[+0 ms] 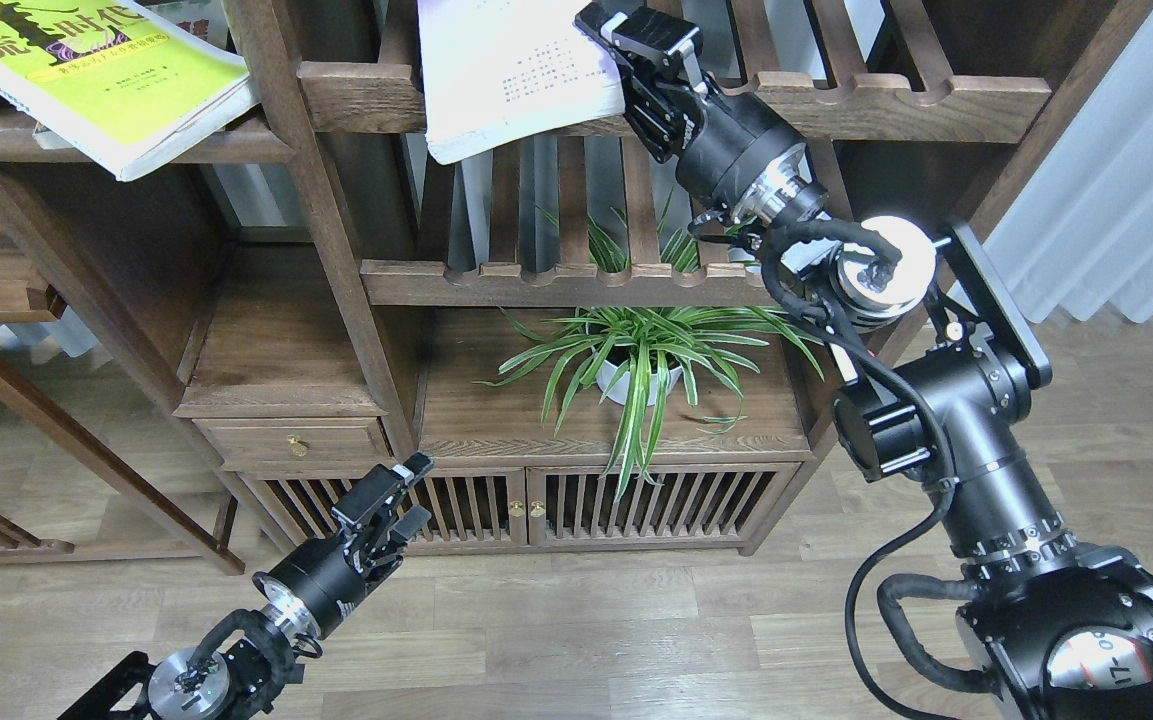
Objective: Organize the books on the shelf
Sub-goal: 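Grasp the white book with the right gripper and pull it down, then bring the left gripper to the white book and grasp its edge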
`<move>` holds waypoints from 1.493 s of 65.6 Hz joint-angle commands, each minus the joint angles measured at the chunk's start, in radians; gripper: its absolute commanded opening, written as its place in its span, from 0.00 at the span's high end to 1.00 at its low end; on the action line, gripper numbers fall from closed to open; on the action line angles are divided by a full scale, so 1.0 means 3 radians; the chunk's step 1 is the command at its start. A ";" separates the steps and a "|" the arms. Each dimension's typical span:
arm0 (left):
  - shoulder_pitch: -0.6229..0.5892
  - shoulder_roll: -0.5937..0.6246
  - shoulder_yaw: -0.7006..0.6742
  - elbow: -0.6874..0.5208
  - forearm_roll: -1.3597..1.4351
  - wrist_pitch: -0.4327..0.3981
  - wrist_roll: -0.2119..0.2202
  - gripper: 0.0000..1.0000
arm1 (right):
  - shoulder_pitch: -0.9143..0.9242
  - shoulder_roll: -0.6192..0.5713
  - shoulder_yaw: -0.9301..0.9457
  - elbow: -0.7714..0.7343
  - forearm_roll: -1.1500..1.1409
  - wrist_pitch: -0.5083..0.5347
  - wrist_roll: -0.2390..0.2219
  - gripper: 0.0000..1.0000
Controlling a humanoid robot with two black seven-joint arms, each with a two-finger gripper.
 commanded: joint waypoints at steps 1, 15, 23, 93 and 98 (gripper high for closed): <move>-0.0039 0.0000 -0.0003 0.0010 0.0000 0.0000 0.0000 0.01 | -0.0043 -0.0123 0.0066 0.0118 0.0108 -0.0004 -0.0051 0.96; -0.0157 0.0000 0.0002 0.0010 0.0005 0.0000 -0.0025 0.01 | -0.0145 -0.0445 0.0076 0.0287 0.0390 0.0001 -0.0138 0.97; -0.0259 0.0000 0.0008 0.0005 0.0000 0.0000 -0.0097 0.01 | -0.0340 -0.0731 0.0076 0.0451 0.0625 0.0072 -0.0245 0.97; -0.1629 0.0000 0.0683 -0.0813 -0.0046 0.0000 -0.0322 0.03 | -0.1096 -0.0956 -0.0097 0.0681 0.1080 0.0707 -0.0335 0.96; -0.1639 0.0000 0.0677 -0.0818 -0.0046 0.0000 -0.0322 0.03 | -0.1097 -0.0956 -0.0097 0.0681 0.1080 0.0707 -0.0335 0.96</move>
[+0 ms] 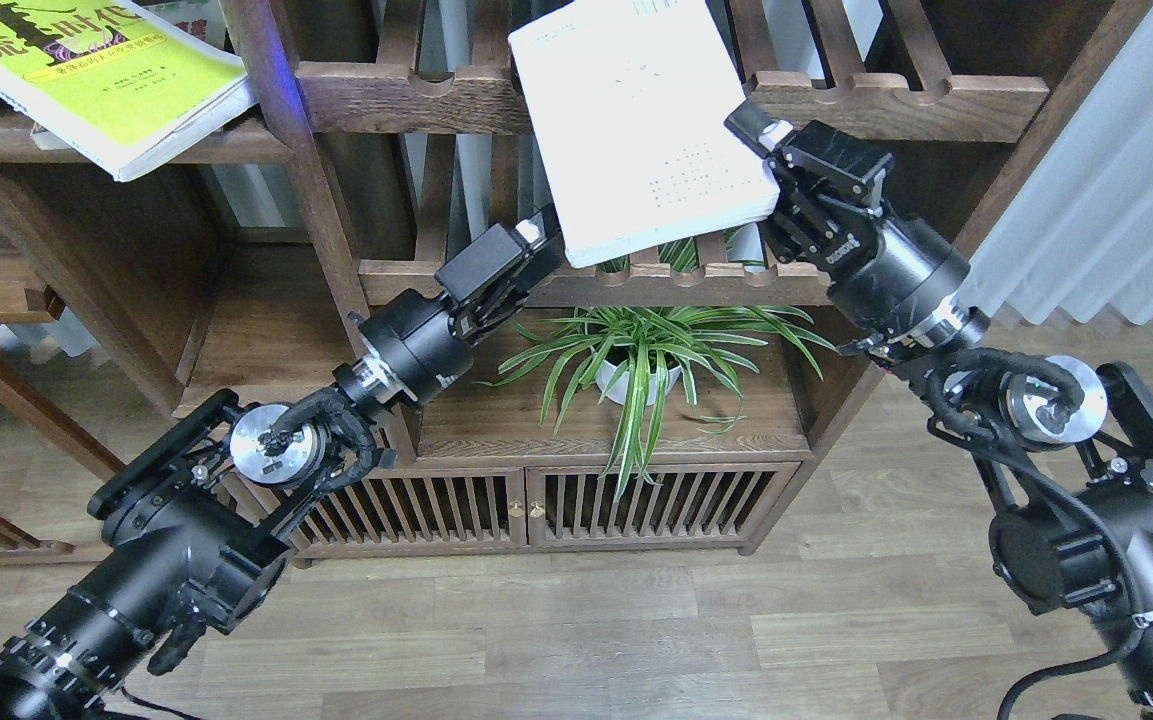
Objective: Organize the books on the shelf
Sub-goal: 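Bring the left gripper to the white book and grasp its edge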
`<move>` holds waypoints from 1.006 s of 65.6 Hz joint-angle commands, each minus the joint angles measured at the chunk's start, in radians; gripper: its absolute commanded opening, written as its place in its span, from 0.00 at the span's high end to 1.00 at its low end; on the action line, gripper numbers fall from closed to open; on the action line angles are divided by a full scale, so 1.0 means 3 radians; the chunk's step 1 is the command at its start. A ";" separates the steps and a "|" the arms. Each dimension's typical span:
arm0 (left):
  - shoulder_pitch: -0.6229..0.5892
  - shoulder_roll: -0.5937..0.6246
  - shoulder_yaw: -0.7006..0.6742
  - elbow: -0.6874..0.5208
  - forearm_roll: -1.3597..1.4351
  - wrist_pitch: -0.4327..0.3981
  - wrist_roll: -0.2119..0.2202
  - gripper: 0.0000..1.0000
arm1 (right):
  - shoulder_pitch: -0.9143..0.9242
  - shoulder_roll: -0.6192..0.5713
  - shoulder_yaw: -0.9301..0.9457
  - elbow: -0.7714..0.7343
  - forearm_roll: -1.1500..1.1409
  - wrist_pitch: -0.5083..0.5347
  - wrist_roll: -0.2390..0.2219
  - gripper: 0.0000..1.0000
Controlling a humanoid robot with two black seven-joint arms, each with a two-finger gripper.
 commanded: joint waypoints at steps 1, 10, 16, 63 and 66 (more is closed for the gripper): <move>-0.0046 -0.0001 -0.0003 -0.0026 0.0000 0.0000 0.0000 0.03 | -0.0008 0.0003 -0.0022 -0.0006 -0.0004 0.0005 -0.0002 0.96; -0.0026 -0.0001 -0.0008 -0.0036 0.0000 0.0000 0.0005 0.03 | -0.0014 0.0003 -0.0032 -0.0016 -0.0009 0.0005 -0.0002 0.96; -0.0010 -0.0001 -0.0008 -0.0036 0.0000 0.0000 0.0005 0.03 | -0.0024 0.0003 -0.0037 -0.0021 -0.0009 0.0005 -0.0002 0.96; 0.0752 -0.0001 -0.0100 -0.0619 0.0005 0.0000 0.0020 0.03 | -0.0111 0.0101 -0.0027 -0.0323 -0.0014 0.0051 -0.0002 0.96; 0.0772 -0.0001 -0.0136 -0.0649 0.0000 0.0000 0.0015 0.03 | -0.0121 0.0106 -0.0027 -0.0323 -0.0014 0.0056 -0.0002 0.96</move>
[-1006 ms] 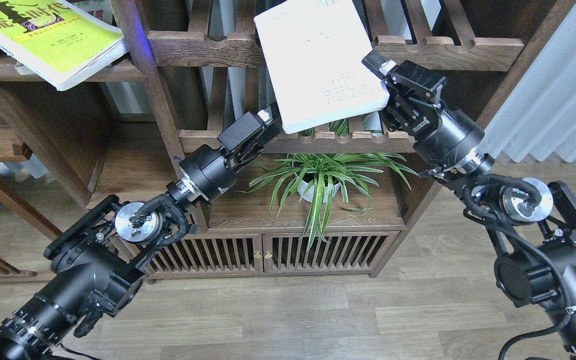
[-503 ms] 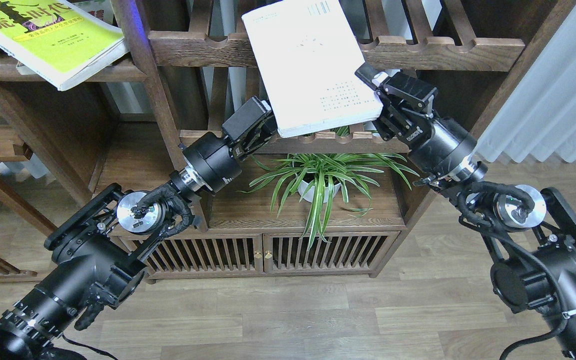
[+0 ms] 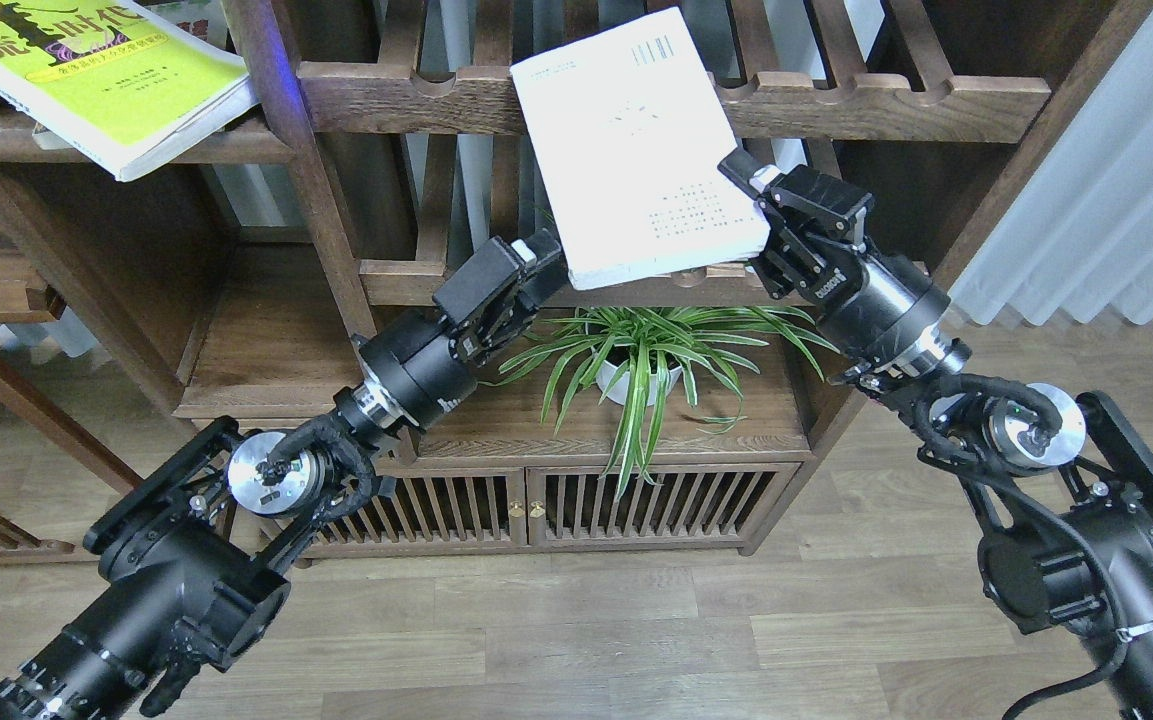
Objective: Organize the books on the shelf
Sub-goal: 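Bring the left gripper to the white book and grasp its edge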
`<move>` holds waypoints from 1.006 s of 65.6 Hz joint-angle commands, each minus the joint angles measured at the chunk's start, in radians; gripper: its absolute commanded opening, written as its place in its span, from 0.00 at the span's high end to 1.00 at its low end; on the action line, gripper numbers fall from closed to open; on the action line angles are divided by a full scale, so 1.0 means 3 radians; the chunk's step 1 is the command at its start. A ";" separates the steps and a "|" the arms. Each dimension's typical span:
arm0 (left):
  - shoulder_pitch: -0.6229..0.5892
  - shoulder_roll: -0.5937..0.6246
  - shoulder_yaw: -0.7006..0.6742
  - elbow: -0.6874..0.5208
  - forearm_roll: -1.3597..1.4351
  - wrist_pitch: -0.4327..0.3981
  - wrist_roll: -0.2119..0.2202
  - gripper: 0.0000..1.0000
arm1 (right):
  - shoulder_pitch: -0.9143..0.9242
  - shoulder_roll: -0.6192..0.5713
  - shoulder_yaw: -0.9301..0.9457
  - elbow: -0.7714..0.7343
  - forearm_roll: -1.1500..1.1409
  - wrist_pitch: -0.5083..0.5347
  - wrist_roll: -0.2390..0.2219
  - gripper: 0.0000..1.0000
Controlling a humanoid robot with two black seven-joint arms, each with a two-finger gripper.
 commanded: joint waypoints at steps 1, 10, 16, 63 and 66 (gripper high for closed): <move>0.0075 0.0000 -0.0074 -0.0101 -0.0005 0.0000 -0.0016 0.03 | -0.0014 0.0009 -0.0009 -0.0013 -0.0003 0.0008 0.0000 0.96; 0.0060 0.0000 -0.0227 -0.0126 -0.0005 0.0000 -0.0022 0.03 | -0.0137 0.0009 -0.0065 -0.0003 -0.0013 0.0054 0.0000 0.96; 0.0024 0.0000 -0.0294 -0.0126 -0.0005 0.0000 -0.0022 0.03 | -0.0157 0.0004 -0.0121 -0.0003 -0.0013 0.0130 0.0000 0.96; -0.0104 0.0000 -0.0340 -0.0003 0.0025 0.0000 -0.0011 0.08 | -0.0132 0.0076 -0.0244 0.0145 -0.0029 0.0130 0.0000 0.96; -0.0073 0.0000 -0.0335 -0.0009 0.0020 0.0000 -0.0006 0.08 | -0.0111 0.0071 -0.0239 0.0140 -0.0024 0.0120 0.0000 0.96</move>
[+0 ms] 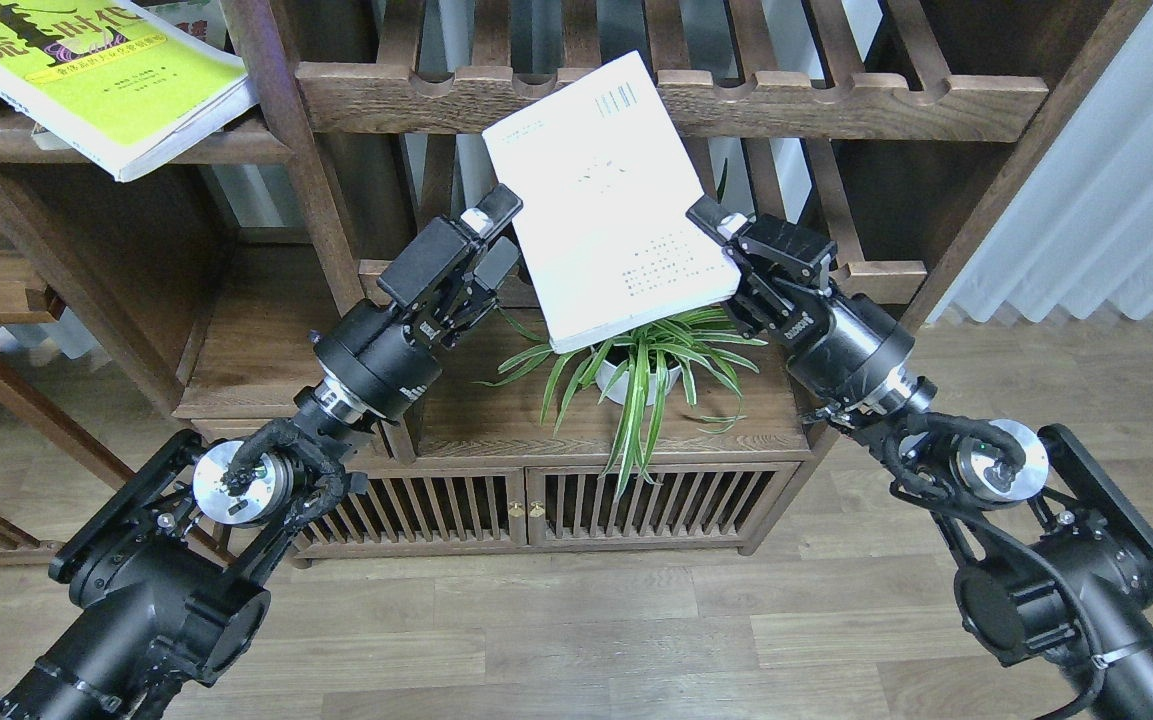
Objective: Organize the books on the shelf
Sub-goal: 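Bring the left gripper to the white book and grasp its edge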
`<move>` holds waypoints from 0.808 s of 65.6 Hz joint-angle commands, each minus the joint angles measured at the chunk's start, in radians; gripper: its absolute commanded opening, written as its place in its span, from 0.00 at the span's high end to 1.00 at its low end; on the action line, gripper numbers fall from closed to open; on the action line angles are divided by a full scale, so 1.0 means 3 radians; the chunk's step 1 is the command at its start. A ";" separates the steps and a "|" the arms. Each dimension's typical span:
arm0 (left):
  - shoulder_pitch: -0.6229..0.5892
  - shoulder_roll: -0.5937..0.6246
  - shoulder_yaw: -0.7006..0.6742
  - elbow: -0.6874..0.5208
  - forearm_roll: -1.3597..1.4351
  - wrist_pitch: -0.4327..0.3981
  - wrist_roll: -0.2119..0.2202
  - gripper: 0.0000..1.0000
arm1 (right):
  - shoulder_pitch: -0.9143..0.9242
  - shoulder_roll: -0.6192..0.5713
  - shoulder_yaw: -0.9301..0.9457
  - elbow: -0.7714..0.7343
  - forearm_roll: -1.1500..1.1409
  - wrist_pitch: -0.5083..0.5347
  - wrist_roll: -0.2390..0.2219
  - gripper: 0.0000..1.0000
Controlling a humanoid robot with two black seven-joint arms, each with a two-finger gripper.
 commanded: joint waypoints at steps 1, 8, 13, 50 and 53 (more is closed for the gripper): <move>0.0043 -0.0001 0.0008 -0.0002 -0.0006 0.0000 0.0003 0.08 | 0.0045 0.0000 0.0004 0.0003 0.0002 -0.0021 0.0000 0.96; 0.0089 -0.0001 0.0003 -0.0007 -0.0006 0.0000 0.0003 0.07 | 0.0071 -0.0011 0.0019 0.0003 0.0007 -0.0032 0.0000 0.96; 0.0100 -0.0001 -0.0007 -0.0028 -0.0011 0.0000 -0.0002 0.07 | 0.0071 -0.0011 0.0019 -0.0002 0.0007 -0.0037 0.0000 0.97; 0.0008 -0.0001 -0.0161 -0.0002 -0.0001 0.0000 -0.0002 0.14 | 0.0071 0.0020 -0.0047 0.0003 0.0007 -0.0032 0.0000 0.97; -0.0018 -0.0001 -0.0146 0.0018 0.0005 0.0000 -0.0002 0.16 | 0.0076 0.0041 -0.0062 0.0008 0.0007 -0.0032 0.0000 0.97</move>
